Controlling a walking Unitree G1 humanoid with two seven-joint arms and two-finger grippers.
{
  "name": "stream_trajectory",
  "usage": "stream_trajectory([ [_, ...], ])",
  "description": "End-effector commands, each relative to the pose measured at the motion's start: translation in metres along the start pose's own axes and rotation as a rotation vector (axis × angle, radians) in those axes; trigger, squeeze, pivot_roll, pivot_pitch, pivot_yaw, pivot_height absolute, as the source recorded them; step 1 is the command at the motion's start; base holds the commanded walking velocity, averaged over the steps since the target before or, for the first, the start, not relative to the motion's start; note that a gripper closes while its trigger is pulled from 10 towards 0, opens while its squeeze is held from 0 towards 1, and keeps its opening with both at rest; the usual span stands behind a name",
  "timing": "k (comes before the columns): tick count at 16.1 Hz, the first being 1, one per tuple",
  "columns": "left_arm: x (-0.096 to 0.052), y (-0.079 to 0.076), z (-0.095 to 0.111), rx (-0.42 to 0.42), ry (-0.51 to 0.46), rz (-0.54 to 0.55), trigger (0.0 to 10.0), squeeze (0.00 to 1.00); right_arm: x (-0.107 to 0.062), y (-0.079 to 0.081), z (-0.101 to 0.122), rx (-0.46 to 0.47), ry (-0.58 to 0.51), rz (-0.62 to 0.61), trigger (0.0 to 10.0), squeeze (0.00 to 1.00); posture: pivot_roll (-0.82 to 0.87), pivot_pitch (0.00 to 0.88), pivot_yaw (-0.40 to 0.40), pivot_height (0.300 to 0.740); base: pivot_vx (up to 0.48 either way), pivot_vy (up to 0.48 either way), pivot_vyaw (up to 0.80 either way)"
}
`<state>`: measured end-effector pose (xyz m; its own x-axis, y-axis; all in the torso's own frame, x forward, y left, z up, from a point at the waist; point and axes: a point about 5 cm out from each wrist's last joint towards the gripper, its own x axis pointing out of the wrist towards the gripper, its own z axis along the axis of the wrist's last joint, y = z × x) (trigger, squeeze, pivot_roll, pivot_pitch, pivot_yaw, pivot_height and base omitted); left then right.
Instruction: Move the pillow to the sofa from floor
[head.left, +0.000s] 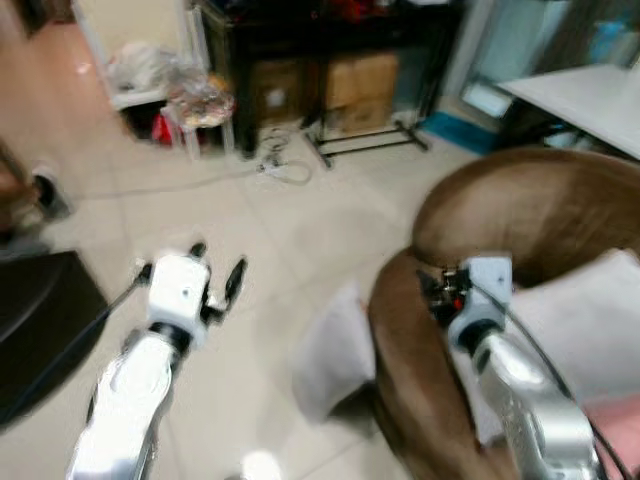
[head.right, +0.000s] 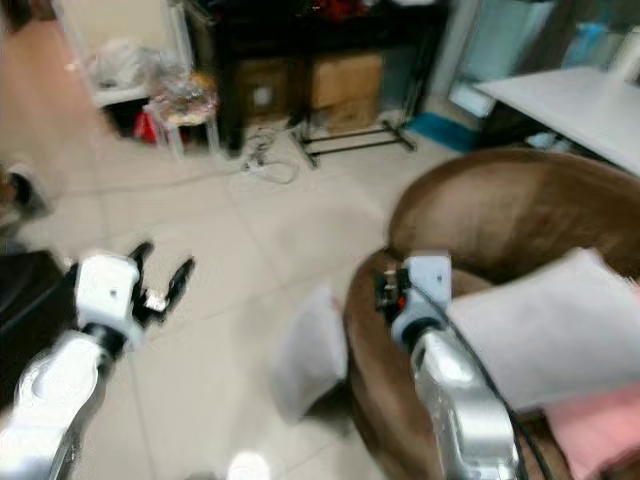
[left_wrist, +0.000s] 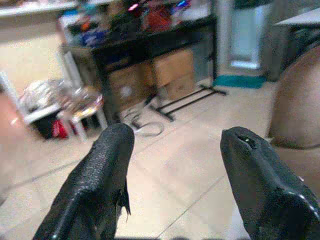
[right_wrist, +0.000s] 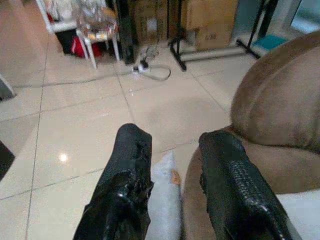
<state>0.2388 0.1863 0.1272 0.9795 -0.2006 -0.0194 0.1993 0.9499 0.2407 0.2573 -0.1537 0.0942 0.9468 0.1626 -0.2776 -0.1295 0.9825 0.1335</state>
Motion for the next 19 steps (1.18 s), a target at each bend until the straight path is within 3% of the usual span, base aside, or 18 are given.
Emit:
stream_trajectory([
  [1, 0.002, 0.000, -0.001, -0.005, 0.005, 0.003, 10.0, 0.00, 0.000, -0.008, 0.006, 0.004, -0.032, -0.049, 10.0, 0.00, 0.04, 0.000, -0.077, 0.740, 0.334, 0.000, 0.00],
  [14, 0.009, -0.002, -0.004, 0.015, 0.005, -0.027, 10.0, 0.00, 0.004, -0.009, 0.002, -0.015, -0.019, -0.002, 10.0, 0.00, 0.03, 0.000, -0.068, 0.740, 0.327, 0.000, 0.00],
  [19, 0.009, -0.001, -0.006, 0.025, 0.003, 0.010, 10.0, 0.00, 0.004, -0.013, -0.004, -0.002, -0.023, 0.009, 10.0, 0.00, 0.04, 0.000, -0.069, 0.716, 0.000, 0.000, 0.00],
])
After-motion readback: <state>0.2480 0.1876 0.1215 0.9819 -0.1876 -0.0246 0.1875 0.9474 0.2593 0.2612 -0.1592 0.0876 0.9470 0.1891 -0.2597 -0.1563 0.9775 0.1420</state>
